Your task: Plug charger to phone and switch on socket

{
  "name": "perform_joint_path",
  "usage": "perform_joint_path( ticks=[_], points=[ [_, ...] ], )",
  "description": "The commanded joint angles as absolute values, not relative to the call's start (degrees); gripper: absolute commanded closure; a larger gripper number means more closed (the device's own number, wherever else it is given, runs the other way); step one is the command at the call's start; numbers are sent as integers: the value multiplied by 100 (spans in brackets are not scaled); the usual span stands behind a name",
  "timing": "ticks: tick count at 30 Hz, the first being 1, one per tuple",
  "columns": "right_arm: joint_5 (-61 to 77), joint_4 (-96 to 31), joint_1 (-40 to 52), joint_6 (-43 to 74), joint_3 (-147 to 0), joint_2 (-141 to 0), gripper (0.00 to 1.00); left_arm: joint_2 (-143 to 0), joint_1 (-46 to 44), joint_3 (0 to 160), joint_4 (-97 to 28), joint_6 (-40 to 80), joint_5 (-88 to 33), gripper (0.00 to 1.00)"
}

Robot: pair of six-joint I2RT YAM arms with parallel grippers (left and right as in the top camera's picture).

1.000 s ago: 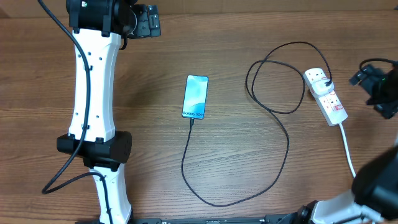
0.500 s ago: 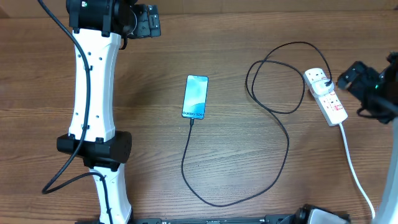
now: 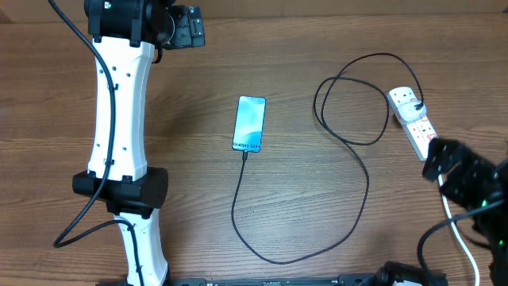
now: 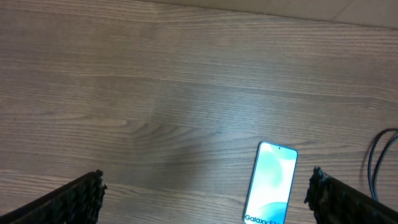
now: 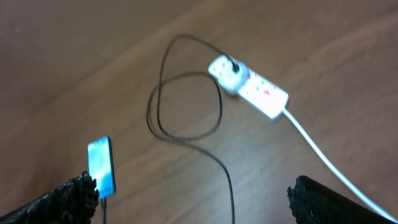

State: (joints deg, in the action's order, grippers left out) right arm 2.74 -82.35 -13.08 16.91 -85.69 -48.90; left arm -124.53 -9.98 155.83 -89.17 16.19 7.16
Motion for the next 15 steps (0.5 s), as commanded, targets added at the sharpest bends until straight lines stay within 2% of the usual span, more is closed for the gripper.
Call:
perform_joint_path(
  ticks=[1, 6, 15],
  points=[
    [336, -8731, -1282, 1649, -8482, -4925, 0, -12503, -976, 15576, -8912, 1675, 790, 0],
    [333, -9456, -1282, 1649, -8479, -4930, 0, -12503, -978, 15576, -8912, 1675, 790, 0],
    [327, -9609, -1282, 1647, -8479, -4930, 0, -12503, -976, 15576, -8914, 1675, 790, 0]
  ],
)
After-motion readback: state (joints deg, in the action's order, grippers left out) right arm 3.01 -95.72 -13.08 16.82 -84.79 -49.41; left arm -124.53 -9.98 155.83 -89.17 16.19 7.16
